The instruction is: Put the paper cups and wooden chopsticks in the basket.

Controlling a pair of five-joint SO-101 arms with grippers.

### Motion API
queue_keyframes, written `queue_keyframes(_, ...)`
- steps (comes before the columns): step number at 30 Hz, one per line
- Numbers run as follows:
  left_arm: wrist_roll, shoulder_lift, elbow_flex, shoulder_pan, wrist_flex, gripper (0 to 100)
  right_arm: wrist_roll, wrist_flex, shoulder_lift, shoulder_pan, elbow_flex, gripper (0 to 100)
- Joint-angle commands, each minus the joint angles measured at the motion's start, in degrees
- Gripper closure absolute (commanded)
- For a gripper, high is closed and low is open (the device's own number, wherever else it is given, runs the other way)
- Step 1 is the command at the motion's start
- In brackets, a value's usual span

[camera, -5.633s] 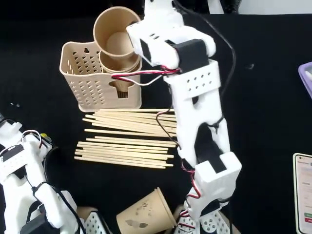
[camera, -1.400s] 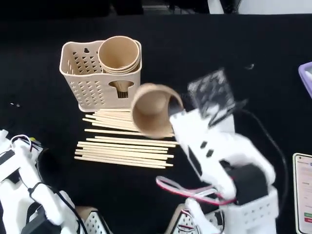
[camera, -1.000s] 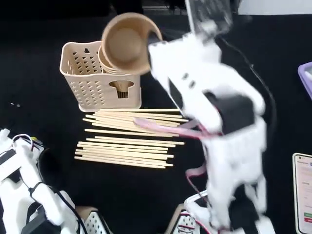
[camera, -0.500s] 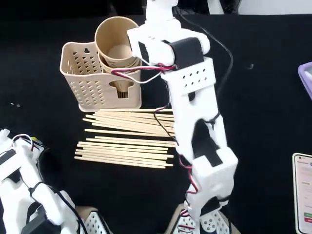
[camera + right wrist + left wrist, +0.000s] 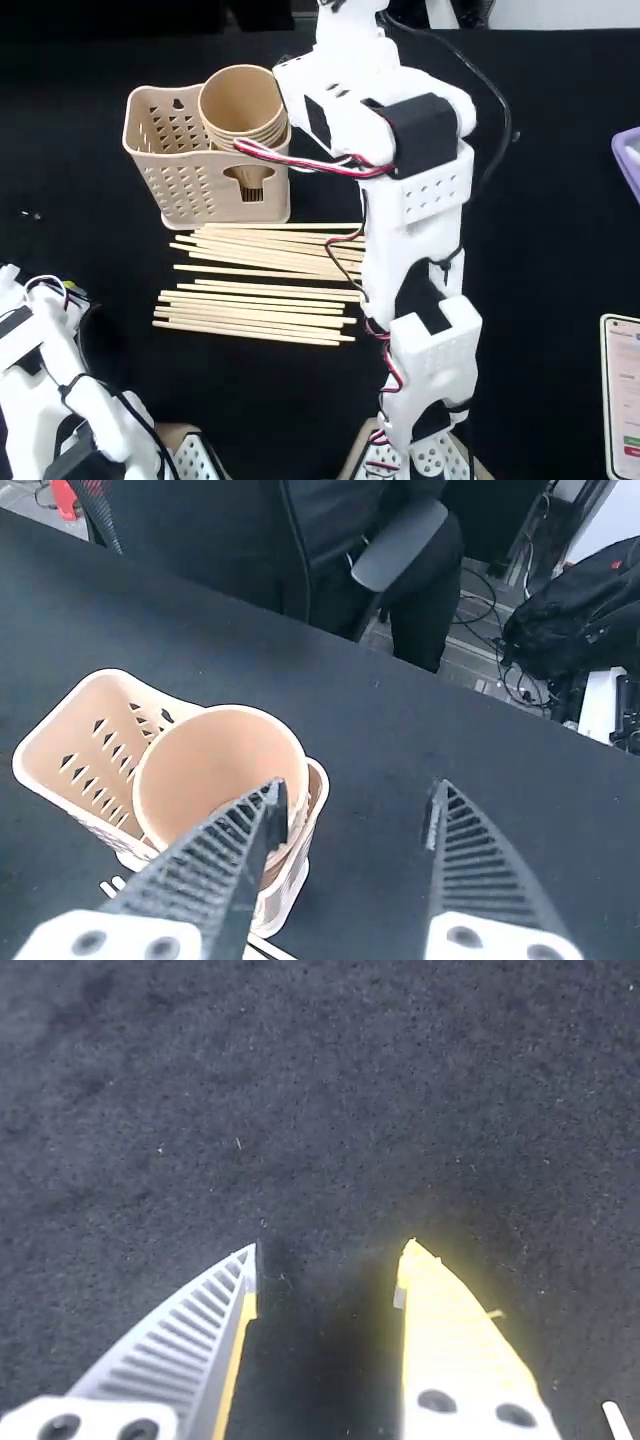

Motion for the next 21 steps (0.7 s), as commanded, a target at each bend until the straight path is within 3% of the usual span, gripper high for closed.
queue_keyframes(1,0.1,-1.4,-2.7,0.7,-0.5,78,1.0,2.0,-5.4,1.2,1.3,77.6)
queue_keyframes(5,0.1,-1.4,-2.7,0.7,-0.5,78,0.9,2.0,-19.2,1.1,21.8,77.6)
queue_keyframes(10,0.3,-1.4,-2.9,0.8,-0.5,78,5.8,-1.4,-41.5,-1.9,61.9,77.6)
queue_keyframes(16,0.4,-1.4,-3.0,0.9,-0.5,78,13.3,-19.5,-65.5,-12.0,109.2,77.6)
queue_keyframes(21,0.4,-1.4,-2.9,0.9,-0.5,78,11.6,-33.9,-70.3,-21.2,131.7,77.7)
